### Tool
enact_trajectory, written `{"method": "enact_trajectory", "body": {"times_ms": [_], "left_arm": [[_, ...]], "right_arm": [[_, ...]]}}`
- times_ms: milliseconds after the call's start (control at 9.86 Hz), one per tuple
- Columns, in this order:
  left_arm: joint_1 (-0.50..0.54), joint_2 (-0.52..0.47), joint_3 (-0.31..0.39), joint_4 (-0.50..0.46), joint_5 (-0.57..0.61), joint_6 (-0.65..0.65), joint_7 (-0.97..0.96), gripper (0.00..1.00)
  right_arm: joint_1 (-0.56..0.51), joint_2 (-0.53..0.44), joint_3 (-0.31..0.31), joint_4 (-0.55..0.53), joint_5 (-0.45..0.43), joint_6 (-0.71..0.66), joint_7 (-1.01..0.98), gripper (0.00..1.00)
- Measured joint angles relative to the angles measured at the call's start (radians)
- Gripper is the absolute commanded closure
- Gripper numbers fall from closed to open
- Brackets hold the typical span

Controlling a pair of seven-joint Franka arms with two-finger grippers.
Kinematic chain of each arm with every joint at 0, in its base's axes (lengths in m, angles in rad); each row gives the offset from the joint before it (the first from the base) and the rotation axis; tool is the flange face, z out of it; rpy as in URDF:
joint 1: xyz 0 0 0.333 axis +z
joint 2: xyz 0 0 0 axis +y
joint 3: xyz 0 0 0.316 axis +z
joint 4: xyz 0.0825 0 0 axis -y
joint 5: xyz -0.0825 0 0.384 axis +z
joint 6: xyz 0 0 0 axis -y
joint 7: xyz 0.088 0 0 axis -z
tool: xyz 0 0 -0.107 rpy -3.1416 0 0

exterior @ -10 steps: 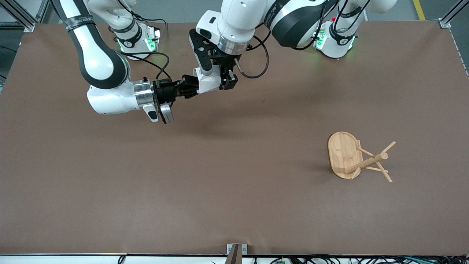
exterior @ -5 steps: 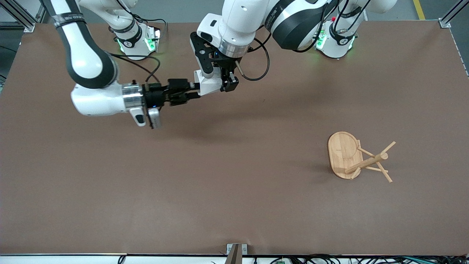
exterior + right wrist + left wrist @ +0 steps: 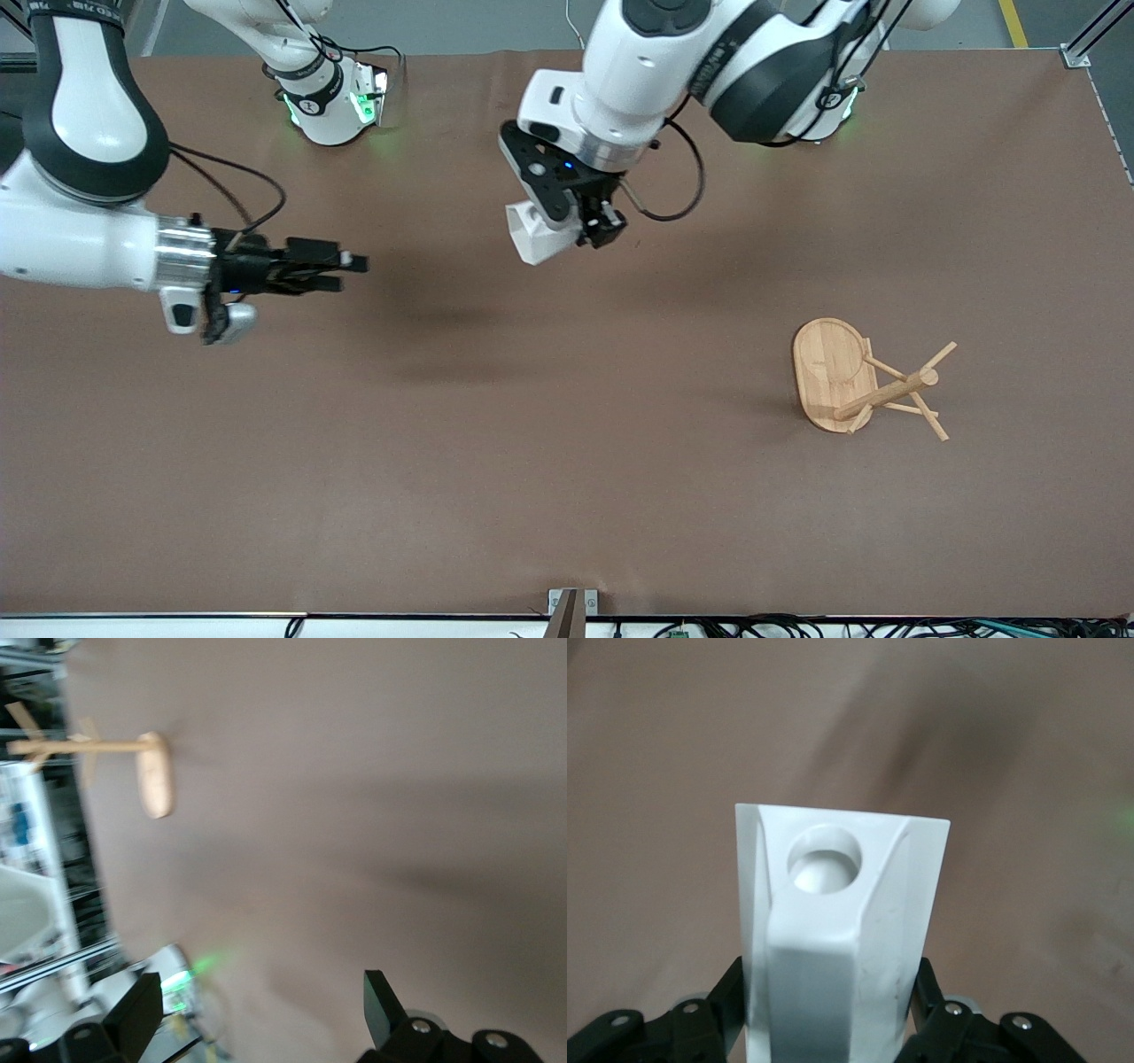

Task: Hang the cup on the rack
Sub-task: 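Open the right gripper and withdraw it while the left gripper carries the cup, then move the cup with the left gripper over the wooden rack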

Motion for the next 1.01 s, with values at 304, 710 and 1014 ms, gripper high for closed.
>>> {"method": "enact_trajectory", "body": {"times_ms": [304, 710, 1014], "left_arm": [[0.094, -0.011, 0.002, -0.002, 0.0, -0.025, -0.232, 0.99], [0.224, -0.026, 0.002, -0.036, 0.0, -0.028, -0.372, 0.99], [0.278, -0.13, 0.019, -0.258, 0.0, 0.033, -0.359, 0.99]], "right_arm": [[0.004, -0.011, -0.101, 0.029, -0.409, 0.022, 0.005, 0.0], [0.071, -0.098, -0.234, 0.127, -0.582, -0.003, 0.045, 0.0], [0.071, -0.112, -0.262, 0.316, -0.588, -0.257, 0.185, 0.0]]}}
